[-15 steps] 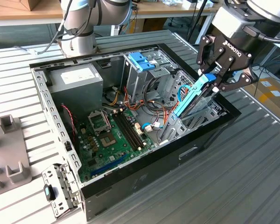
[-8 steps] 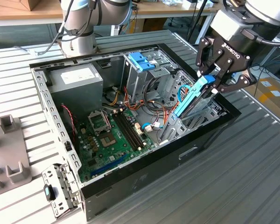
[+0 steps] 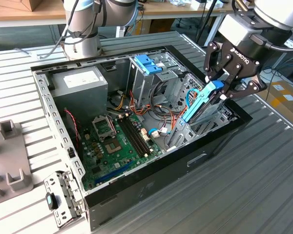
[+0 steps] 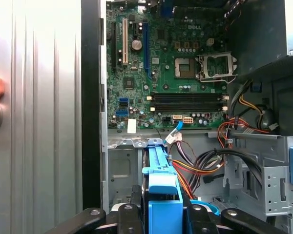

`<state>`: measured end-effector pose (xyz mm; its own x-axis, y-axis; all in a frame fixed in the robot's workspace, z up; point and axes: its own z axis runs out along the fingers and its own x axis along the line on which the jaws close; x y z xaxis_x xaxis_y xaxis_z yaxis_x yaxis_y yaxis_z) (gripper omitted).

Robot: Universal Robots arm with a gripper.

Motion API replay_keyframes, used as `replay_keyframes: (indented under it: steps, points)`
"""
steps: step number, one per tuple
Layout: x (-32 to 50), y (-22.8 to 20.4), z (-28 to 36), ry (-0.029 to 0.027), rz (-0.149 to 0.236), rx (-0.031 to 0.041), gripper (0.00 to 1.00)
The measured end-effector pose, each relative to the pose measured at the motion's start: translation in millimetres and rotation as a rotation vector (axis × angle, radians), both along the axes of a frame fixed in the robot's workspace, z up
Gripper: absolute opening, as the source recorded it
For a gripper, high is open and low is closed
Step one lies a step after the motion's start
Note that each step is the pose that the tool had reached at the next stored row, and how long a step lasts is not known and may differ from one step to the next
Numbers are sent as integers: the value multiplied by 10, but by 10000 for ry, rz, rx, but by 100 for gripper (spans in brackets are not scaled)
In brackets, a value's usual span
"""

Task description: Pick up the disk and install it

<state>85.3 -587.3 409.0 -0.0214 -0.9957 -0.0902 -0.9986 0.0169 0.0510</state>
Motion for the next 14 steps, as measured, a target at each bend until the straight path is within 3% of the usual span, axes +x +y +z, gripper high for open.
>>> replay_keyframes:
  steps: [11,12,13,14]
  points:
    - [0,-1,-52,0,0,0,37]
    - [0,-1,-54,-1,0,0,38]
    - [0,-1,-55,0,-1,0,51]
    - [0,-2,-23,0,0,0,51]
